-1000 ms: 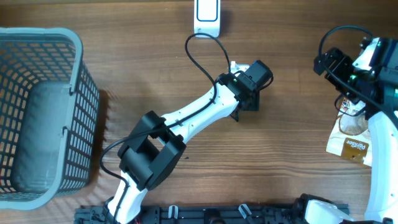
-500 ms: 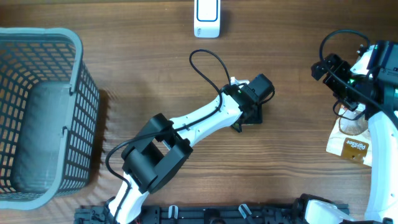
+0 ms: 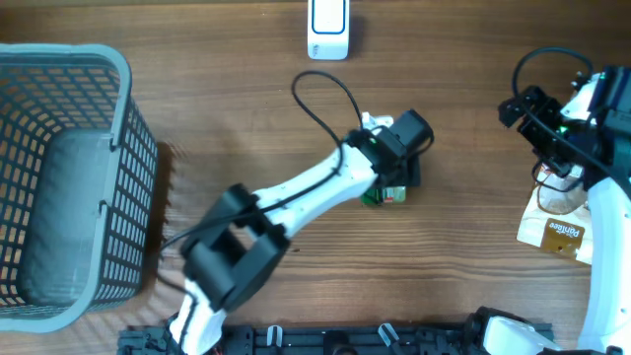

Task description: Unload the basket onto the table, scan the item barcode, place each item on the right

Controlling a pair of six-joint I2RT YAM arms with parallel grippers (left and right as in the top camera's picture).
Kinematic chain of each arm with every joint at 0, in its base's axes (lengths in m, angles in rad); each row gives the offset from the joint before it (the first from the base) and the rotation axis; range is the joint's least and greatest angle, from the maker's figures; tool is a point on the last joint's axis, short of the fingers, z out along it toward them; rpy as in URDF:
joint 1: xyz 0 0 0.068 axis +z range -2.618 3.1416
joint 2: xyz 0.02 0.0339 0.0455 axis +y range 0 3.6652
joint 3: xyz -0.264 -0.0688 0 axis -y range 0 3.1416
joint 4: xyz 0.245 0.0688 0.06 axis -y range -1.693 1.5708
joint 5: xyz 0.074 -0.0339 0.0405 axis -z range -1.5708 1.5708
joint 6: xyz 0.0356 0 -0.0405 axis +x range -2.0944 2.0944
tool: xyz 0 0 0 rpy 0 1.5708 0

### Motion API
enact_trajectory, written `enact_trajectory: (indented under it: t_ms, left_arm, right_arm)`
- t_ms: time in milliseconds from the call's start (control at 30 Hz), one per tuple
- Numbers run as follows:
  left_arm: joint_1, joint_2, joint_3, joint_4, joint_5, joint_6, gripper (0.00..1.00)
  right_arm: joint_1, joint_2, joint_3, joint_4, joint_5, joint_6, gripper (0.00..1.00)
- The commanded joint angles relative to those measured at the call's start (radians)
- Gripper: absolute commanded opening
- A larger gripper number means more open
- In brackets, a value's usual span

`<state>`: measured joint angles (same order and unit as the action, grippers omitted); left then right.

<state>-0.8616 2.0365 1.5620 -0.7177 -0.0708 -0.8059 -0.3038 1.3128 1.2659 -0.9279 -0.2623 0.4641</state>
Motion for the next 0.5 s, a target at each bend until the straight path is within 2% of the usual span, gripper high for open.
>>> enact_trajectory:
  t_ms: [0, 133, 200, 300, 467]
  left_arm:
    - [0.082, -0.192, 0.003, -0.021, -0.028, 0.05, 1.0]
    - [0.157, -0.35, 0.003, -0.04, -0.035, 0.121, 1.0]
    - [0.194, -0.43, 0.003, -0.042, -0.08, 0.126, 1.0]
    - [0.262, -0.542, 0.003, -0.031, -0.121, 0.125, 1.0]
    - [0.4, -0.687, 0.003, -0.041, -0.122, 0.126, 1.0]
  right_arm:
    - [-0.064, -0.098, 0.048, -0.014, -0.009, 0.006, 1.0]
    - [-0.114, -0.203, 0.063, -0.048, -0.01, -0.032, 1.0]
    - [-0.098, -0.227, 0.063, -0.092, -0.056, -0.102, 1.0]
    - [-0.001, -0.187, 0.061, -0.219, -0.09, -0.27, 1.0]
    - [0.23, -0.027, 0.061, -0.28, 0.023, -0.269, 1.0]
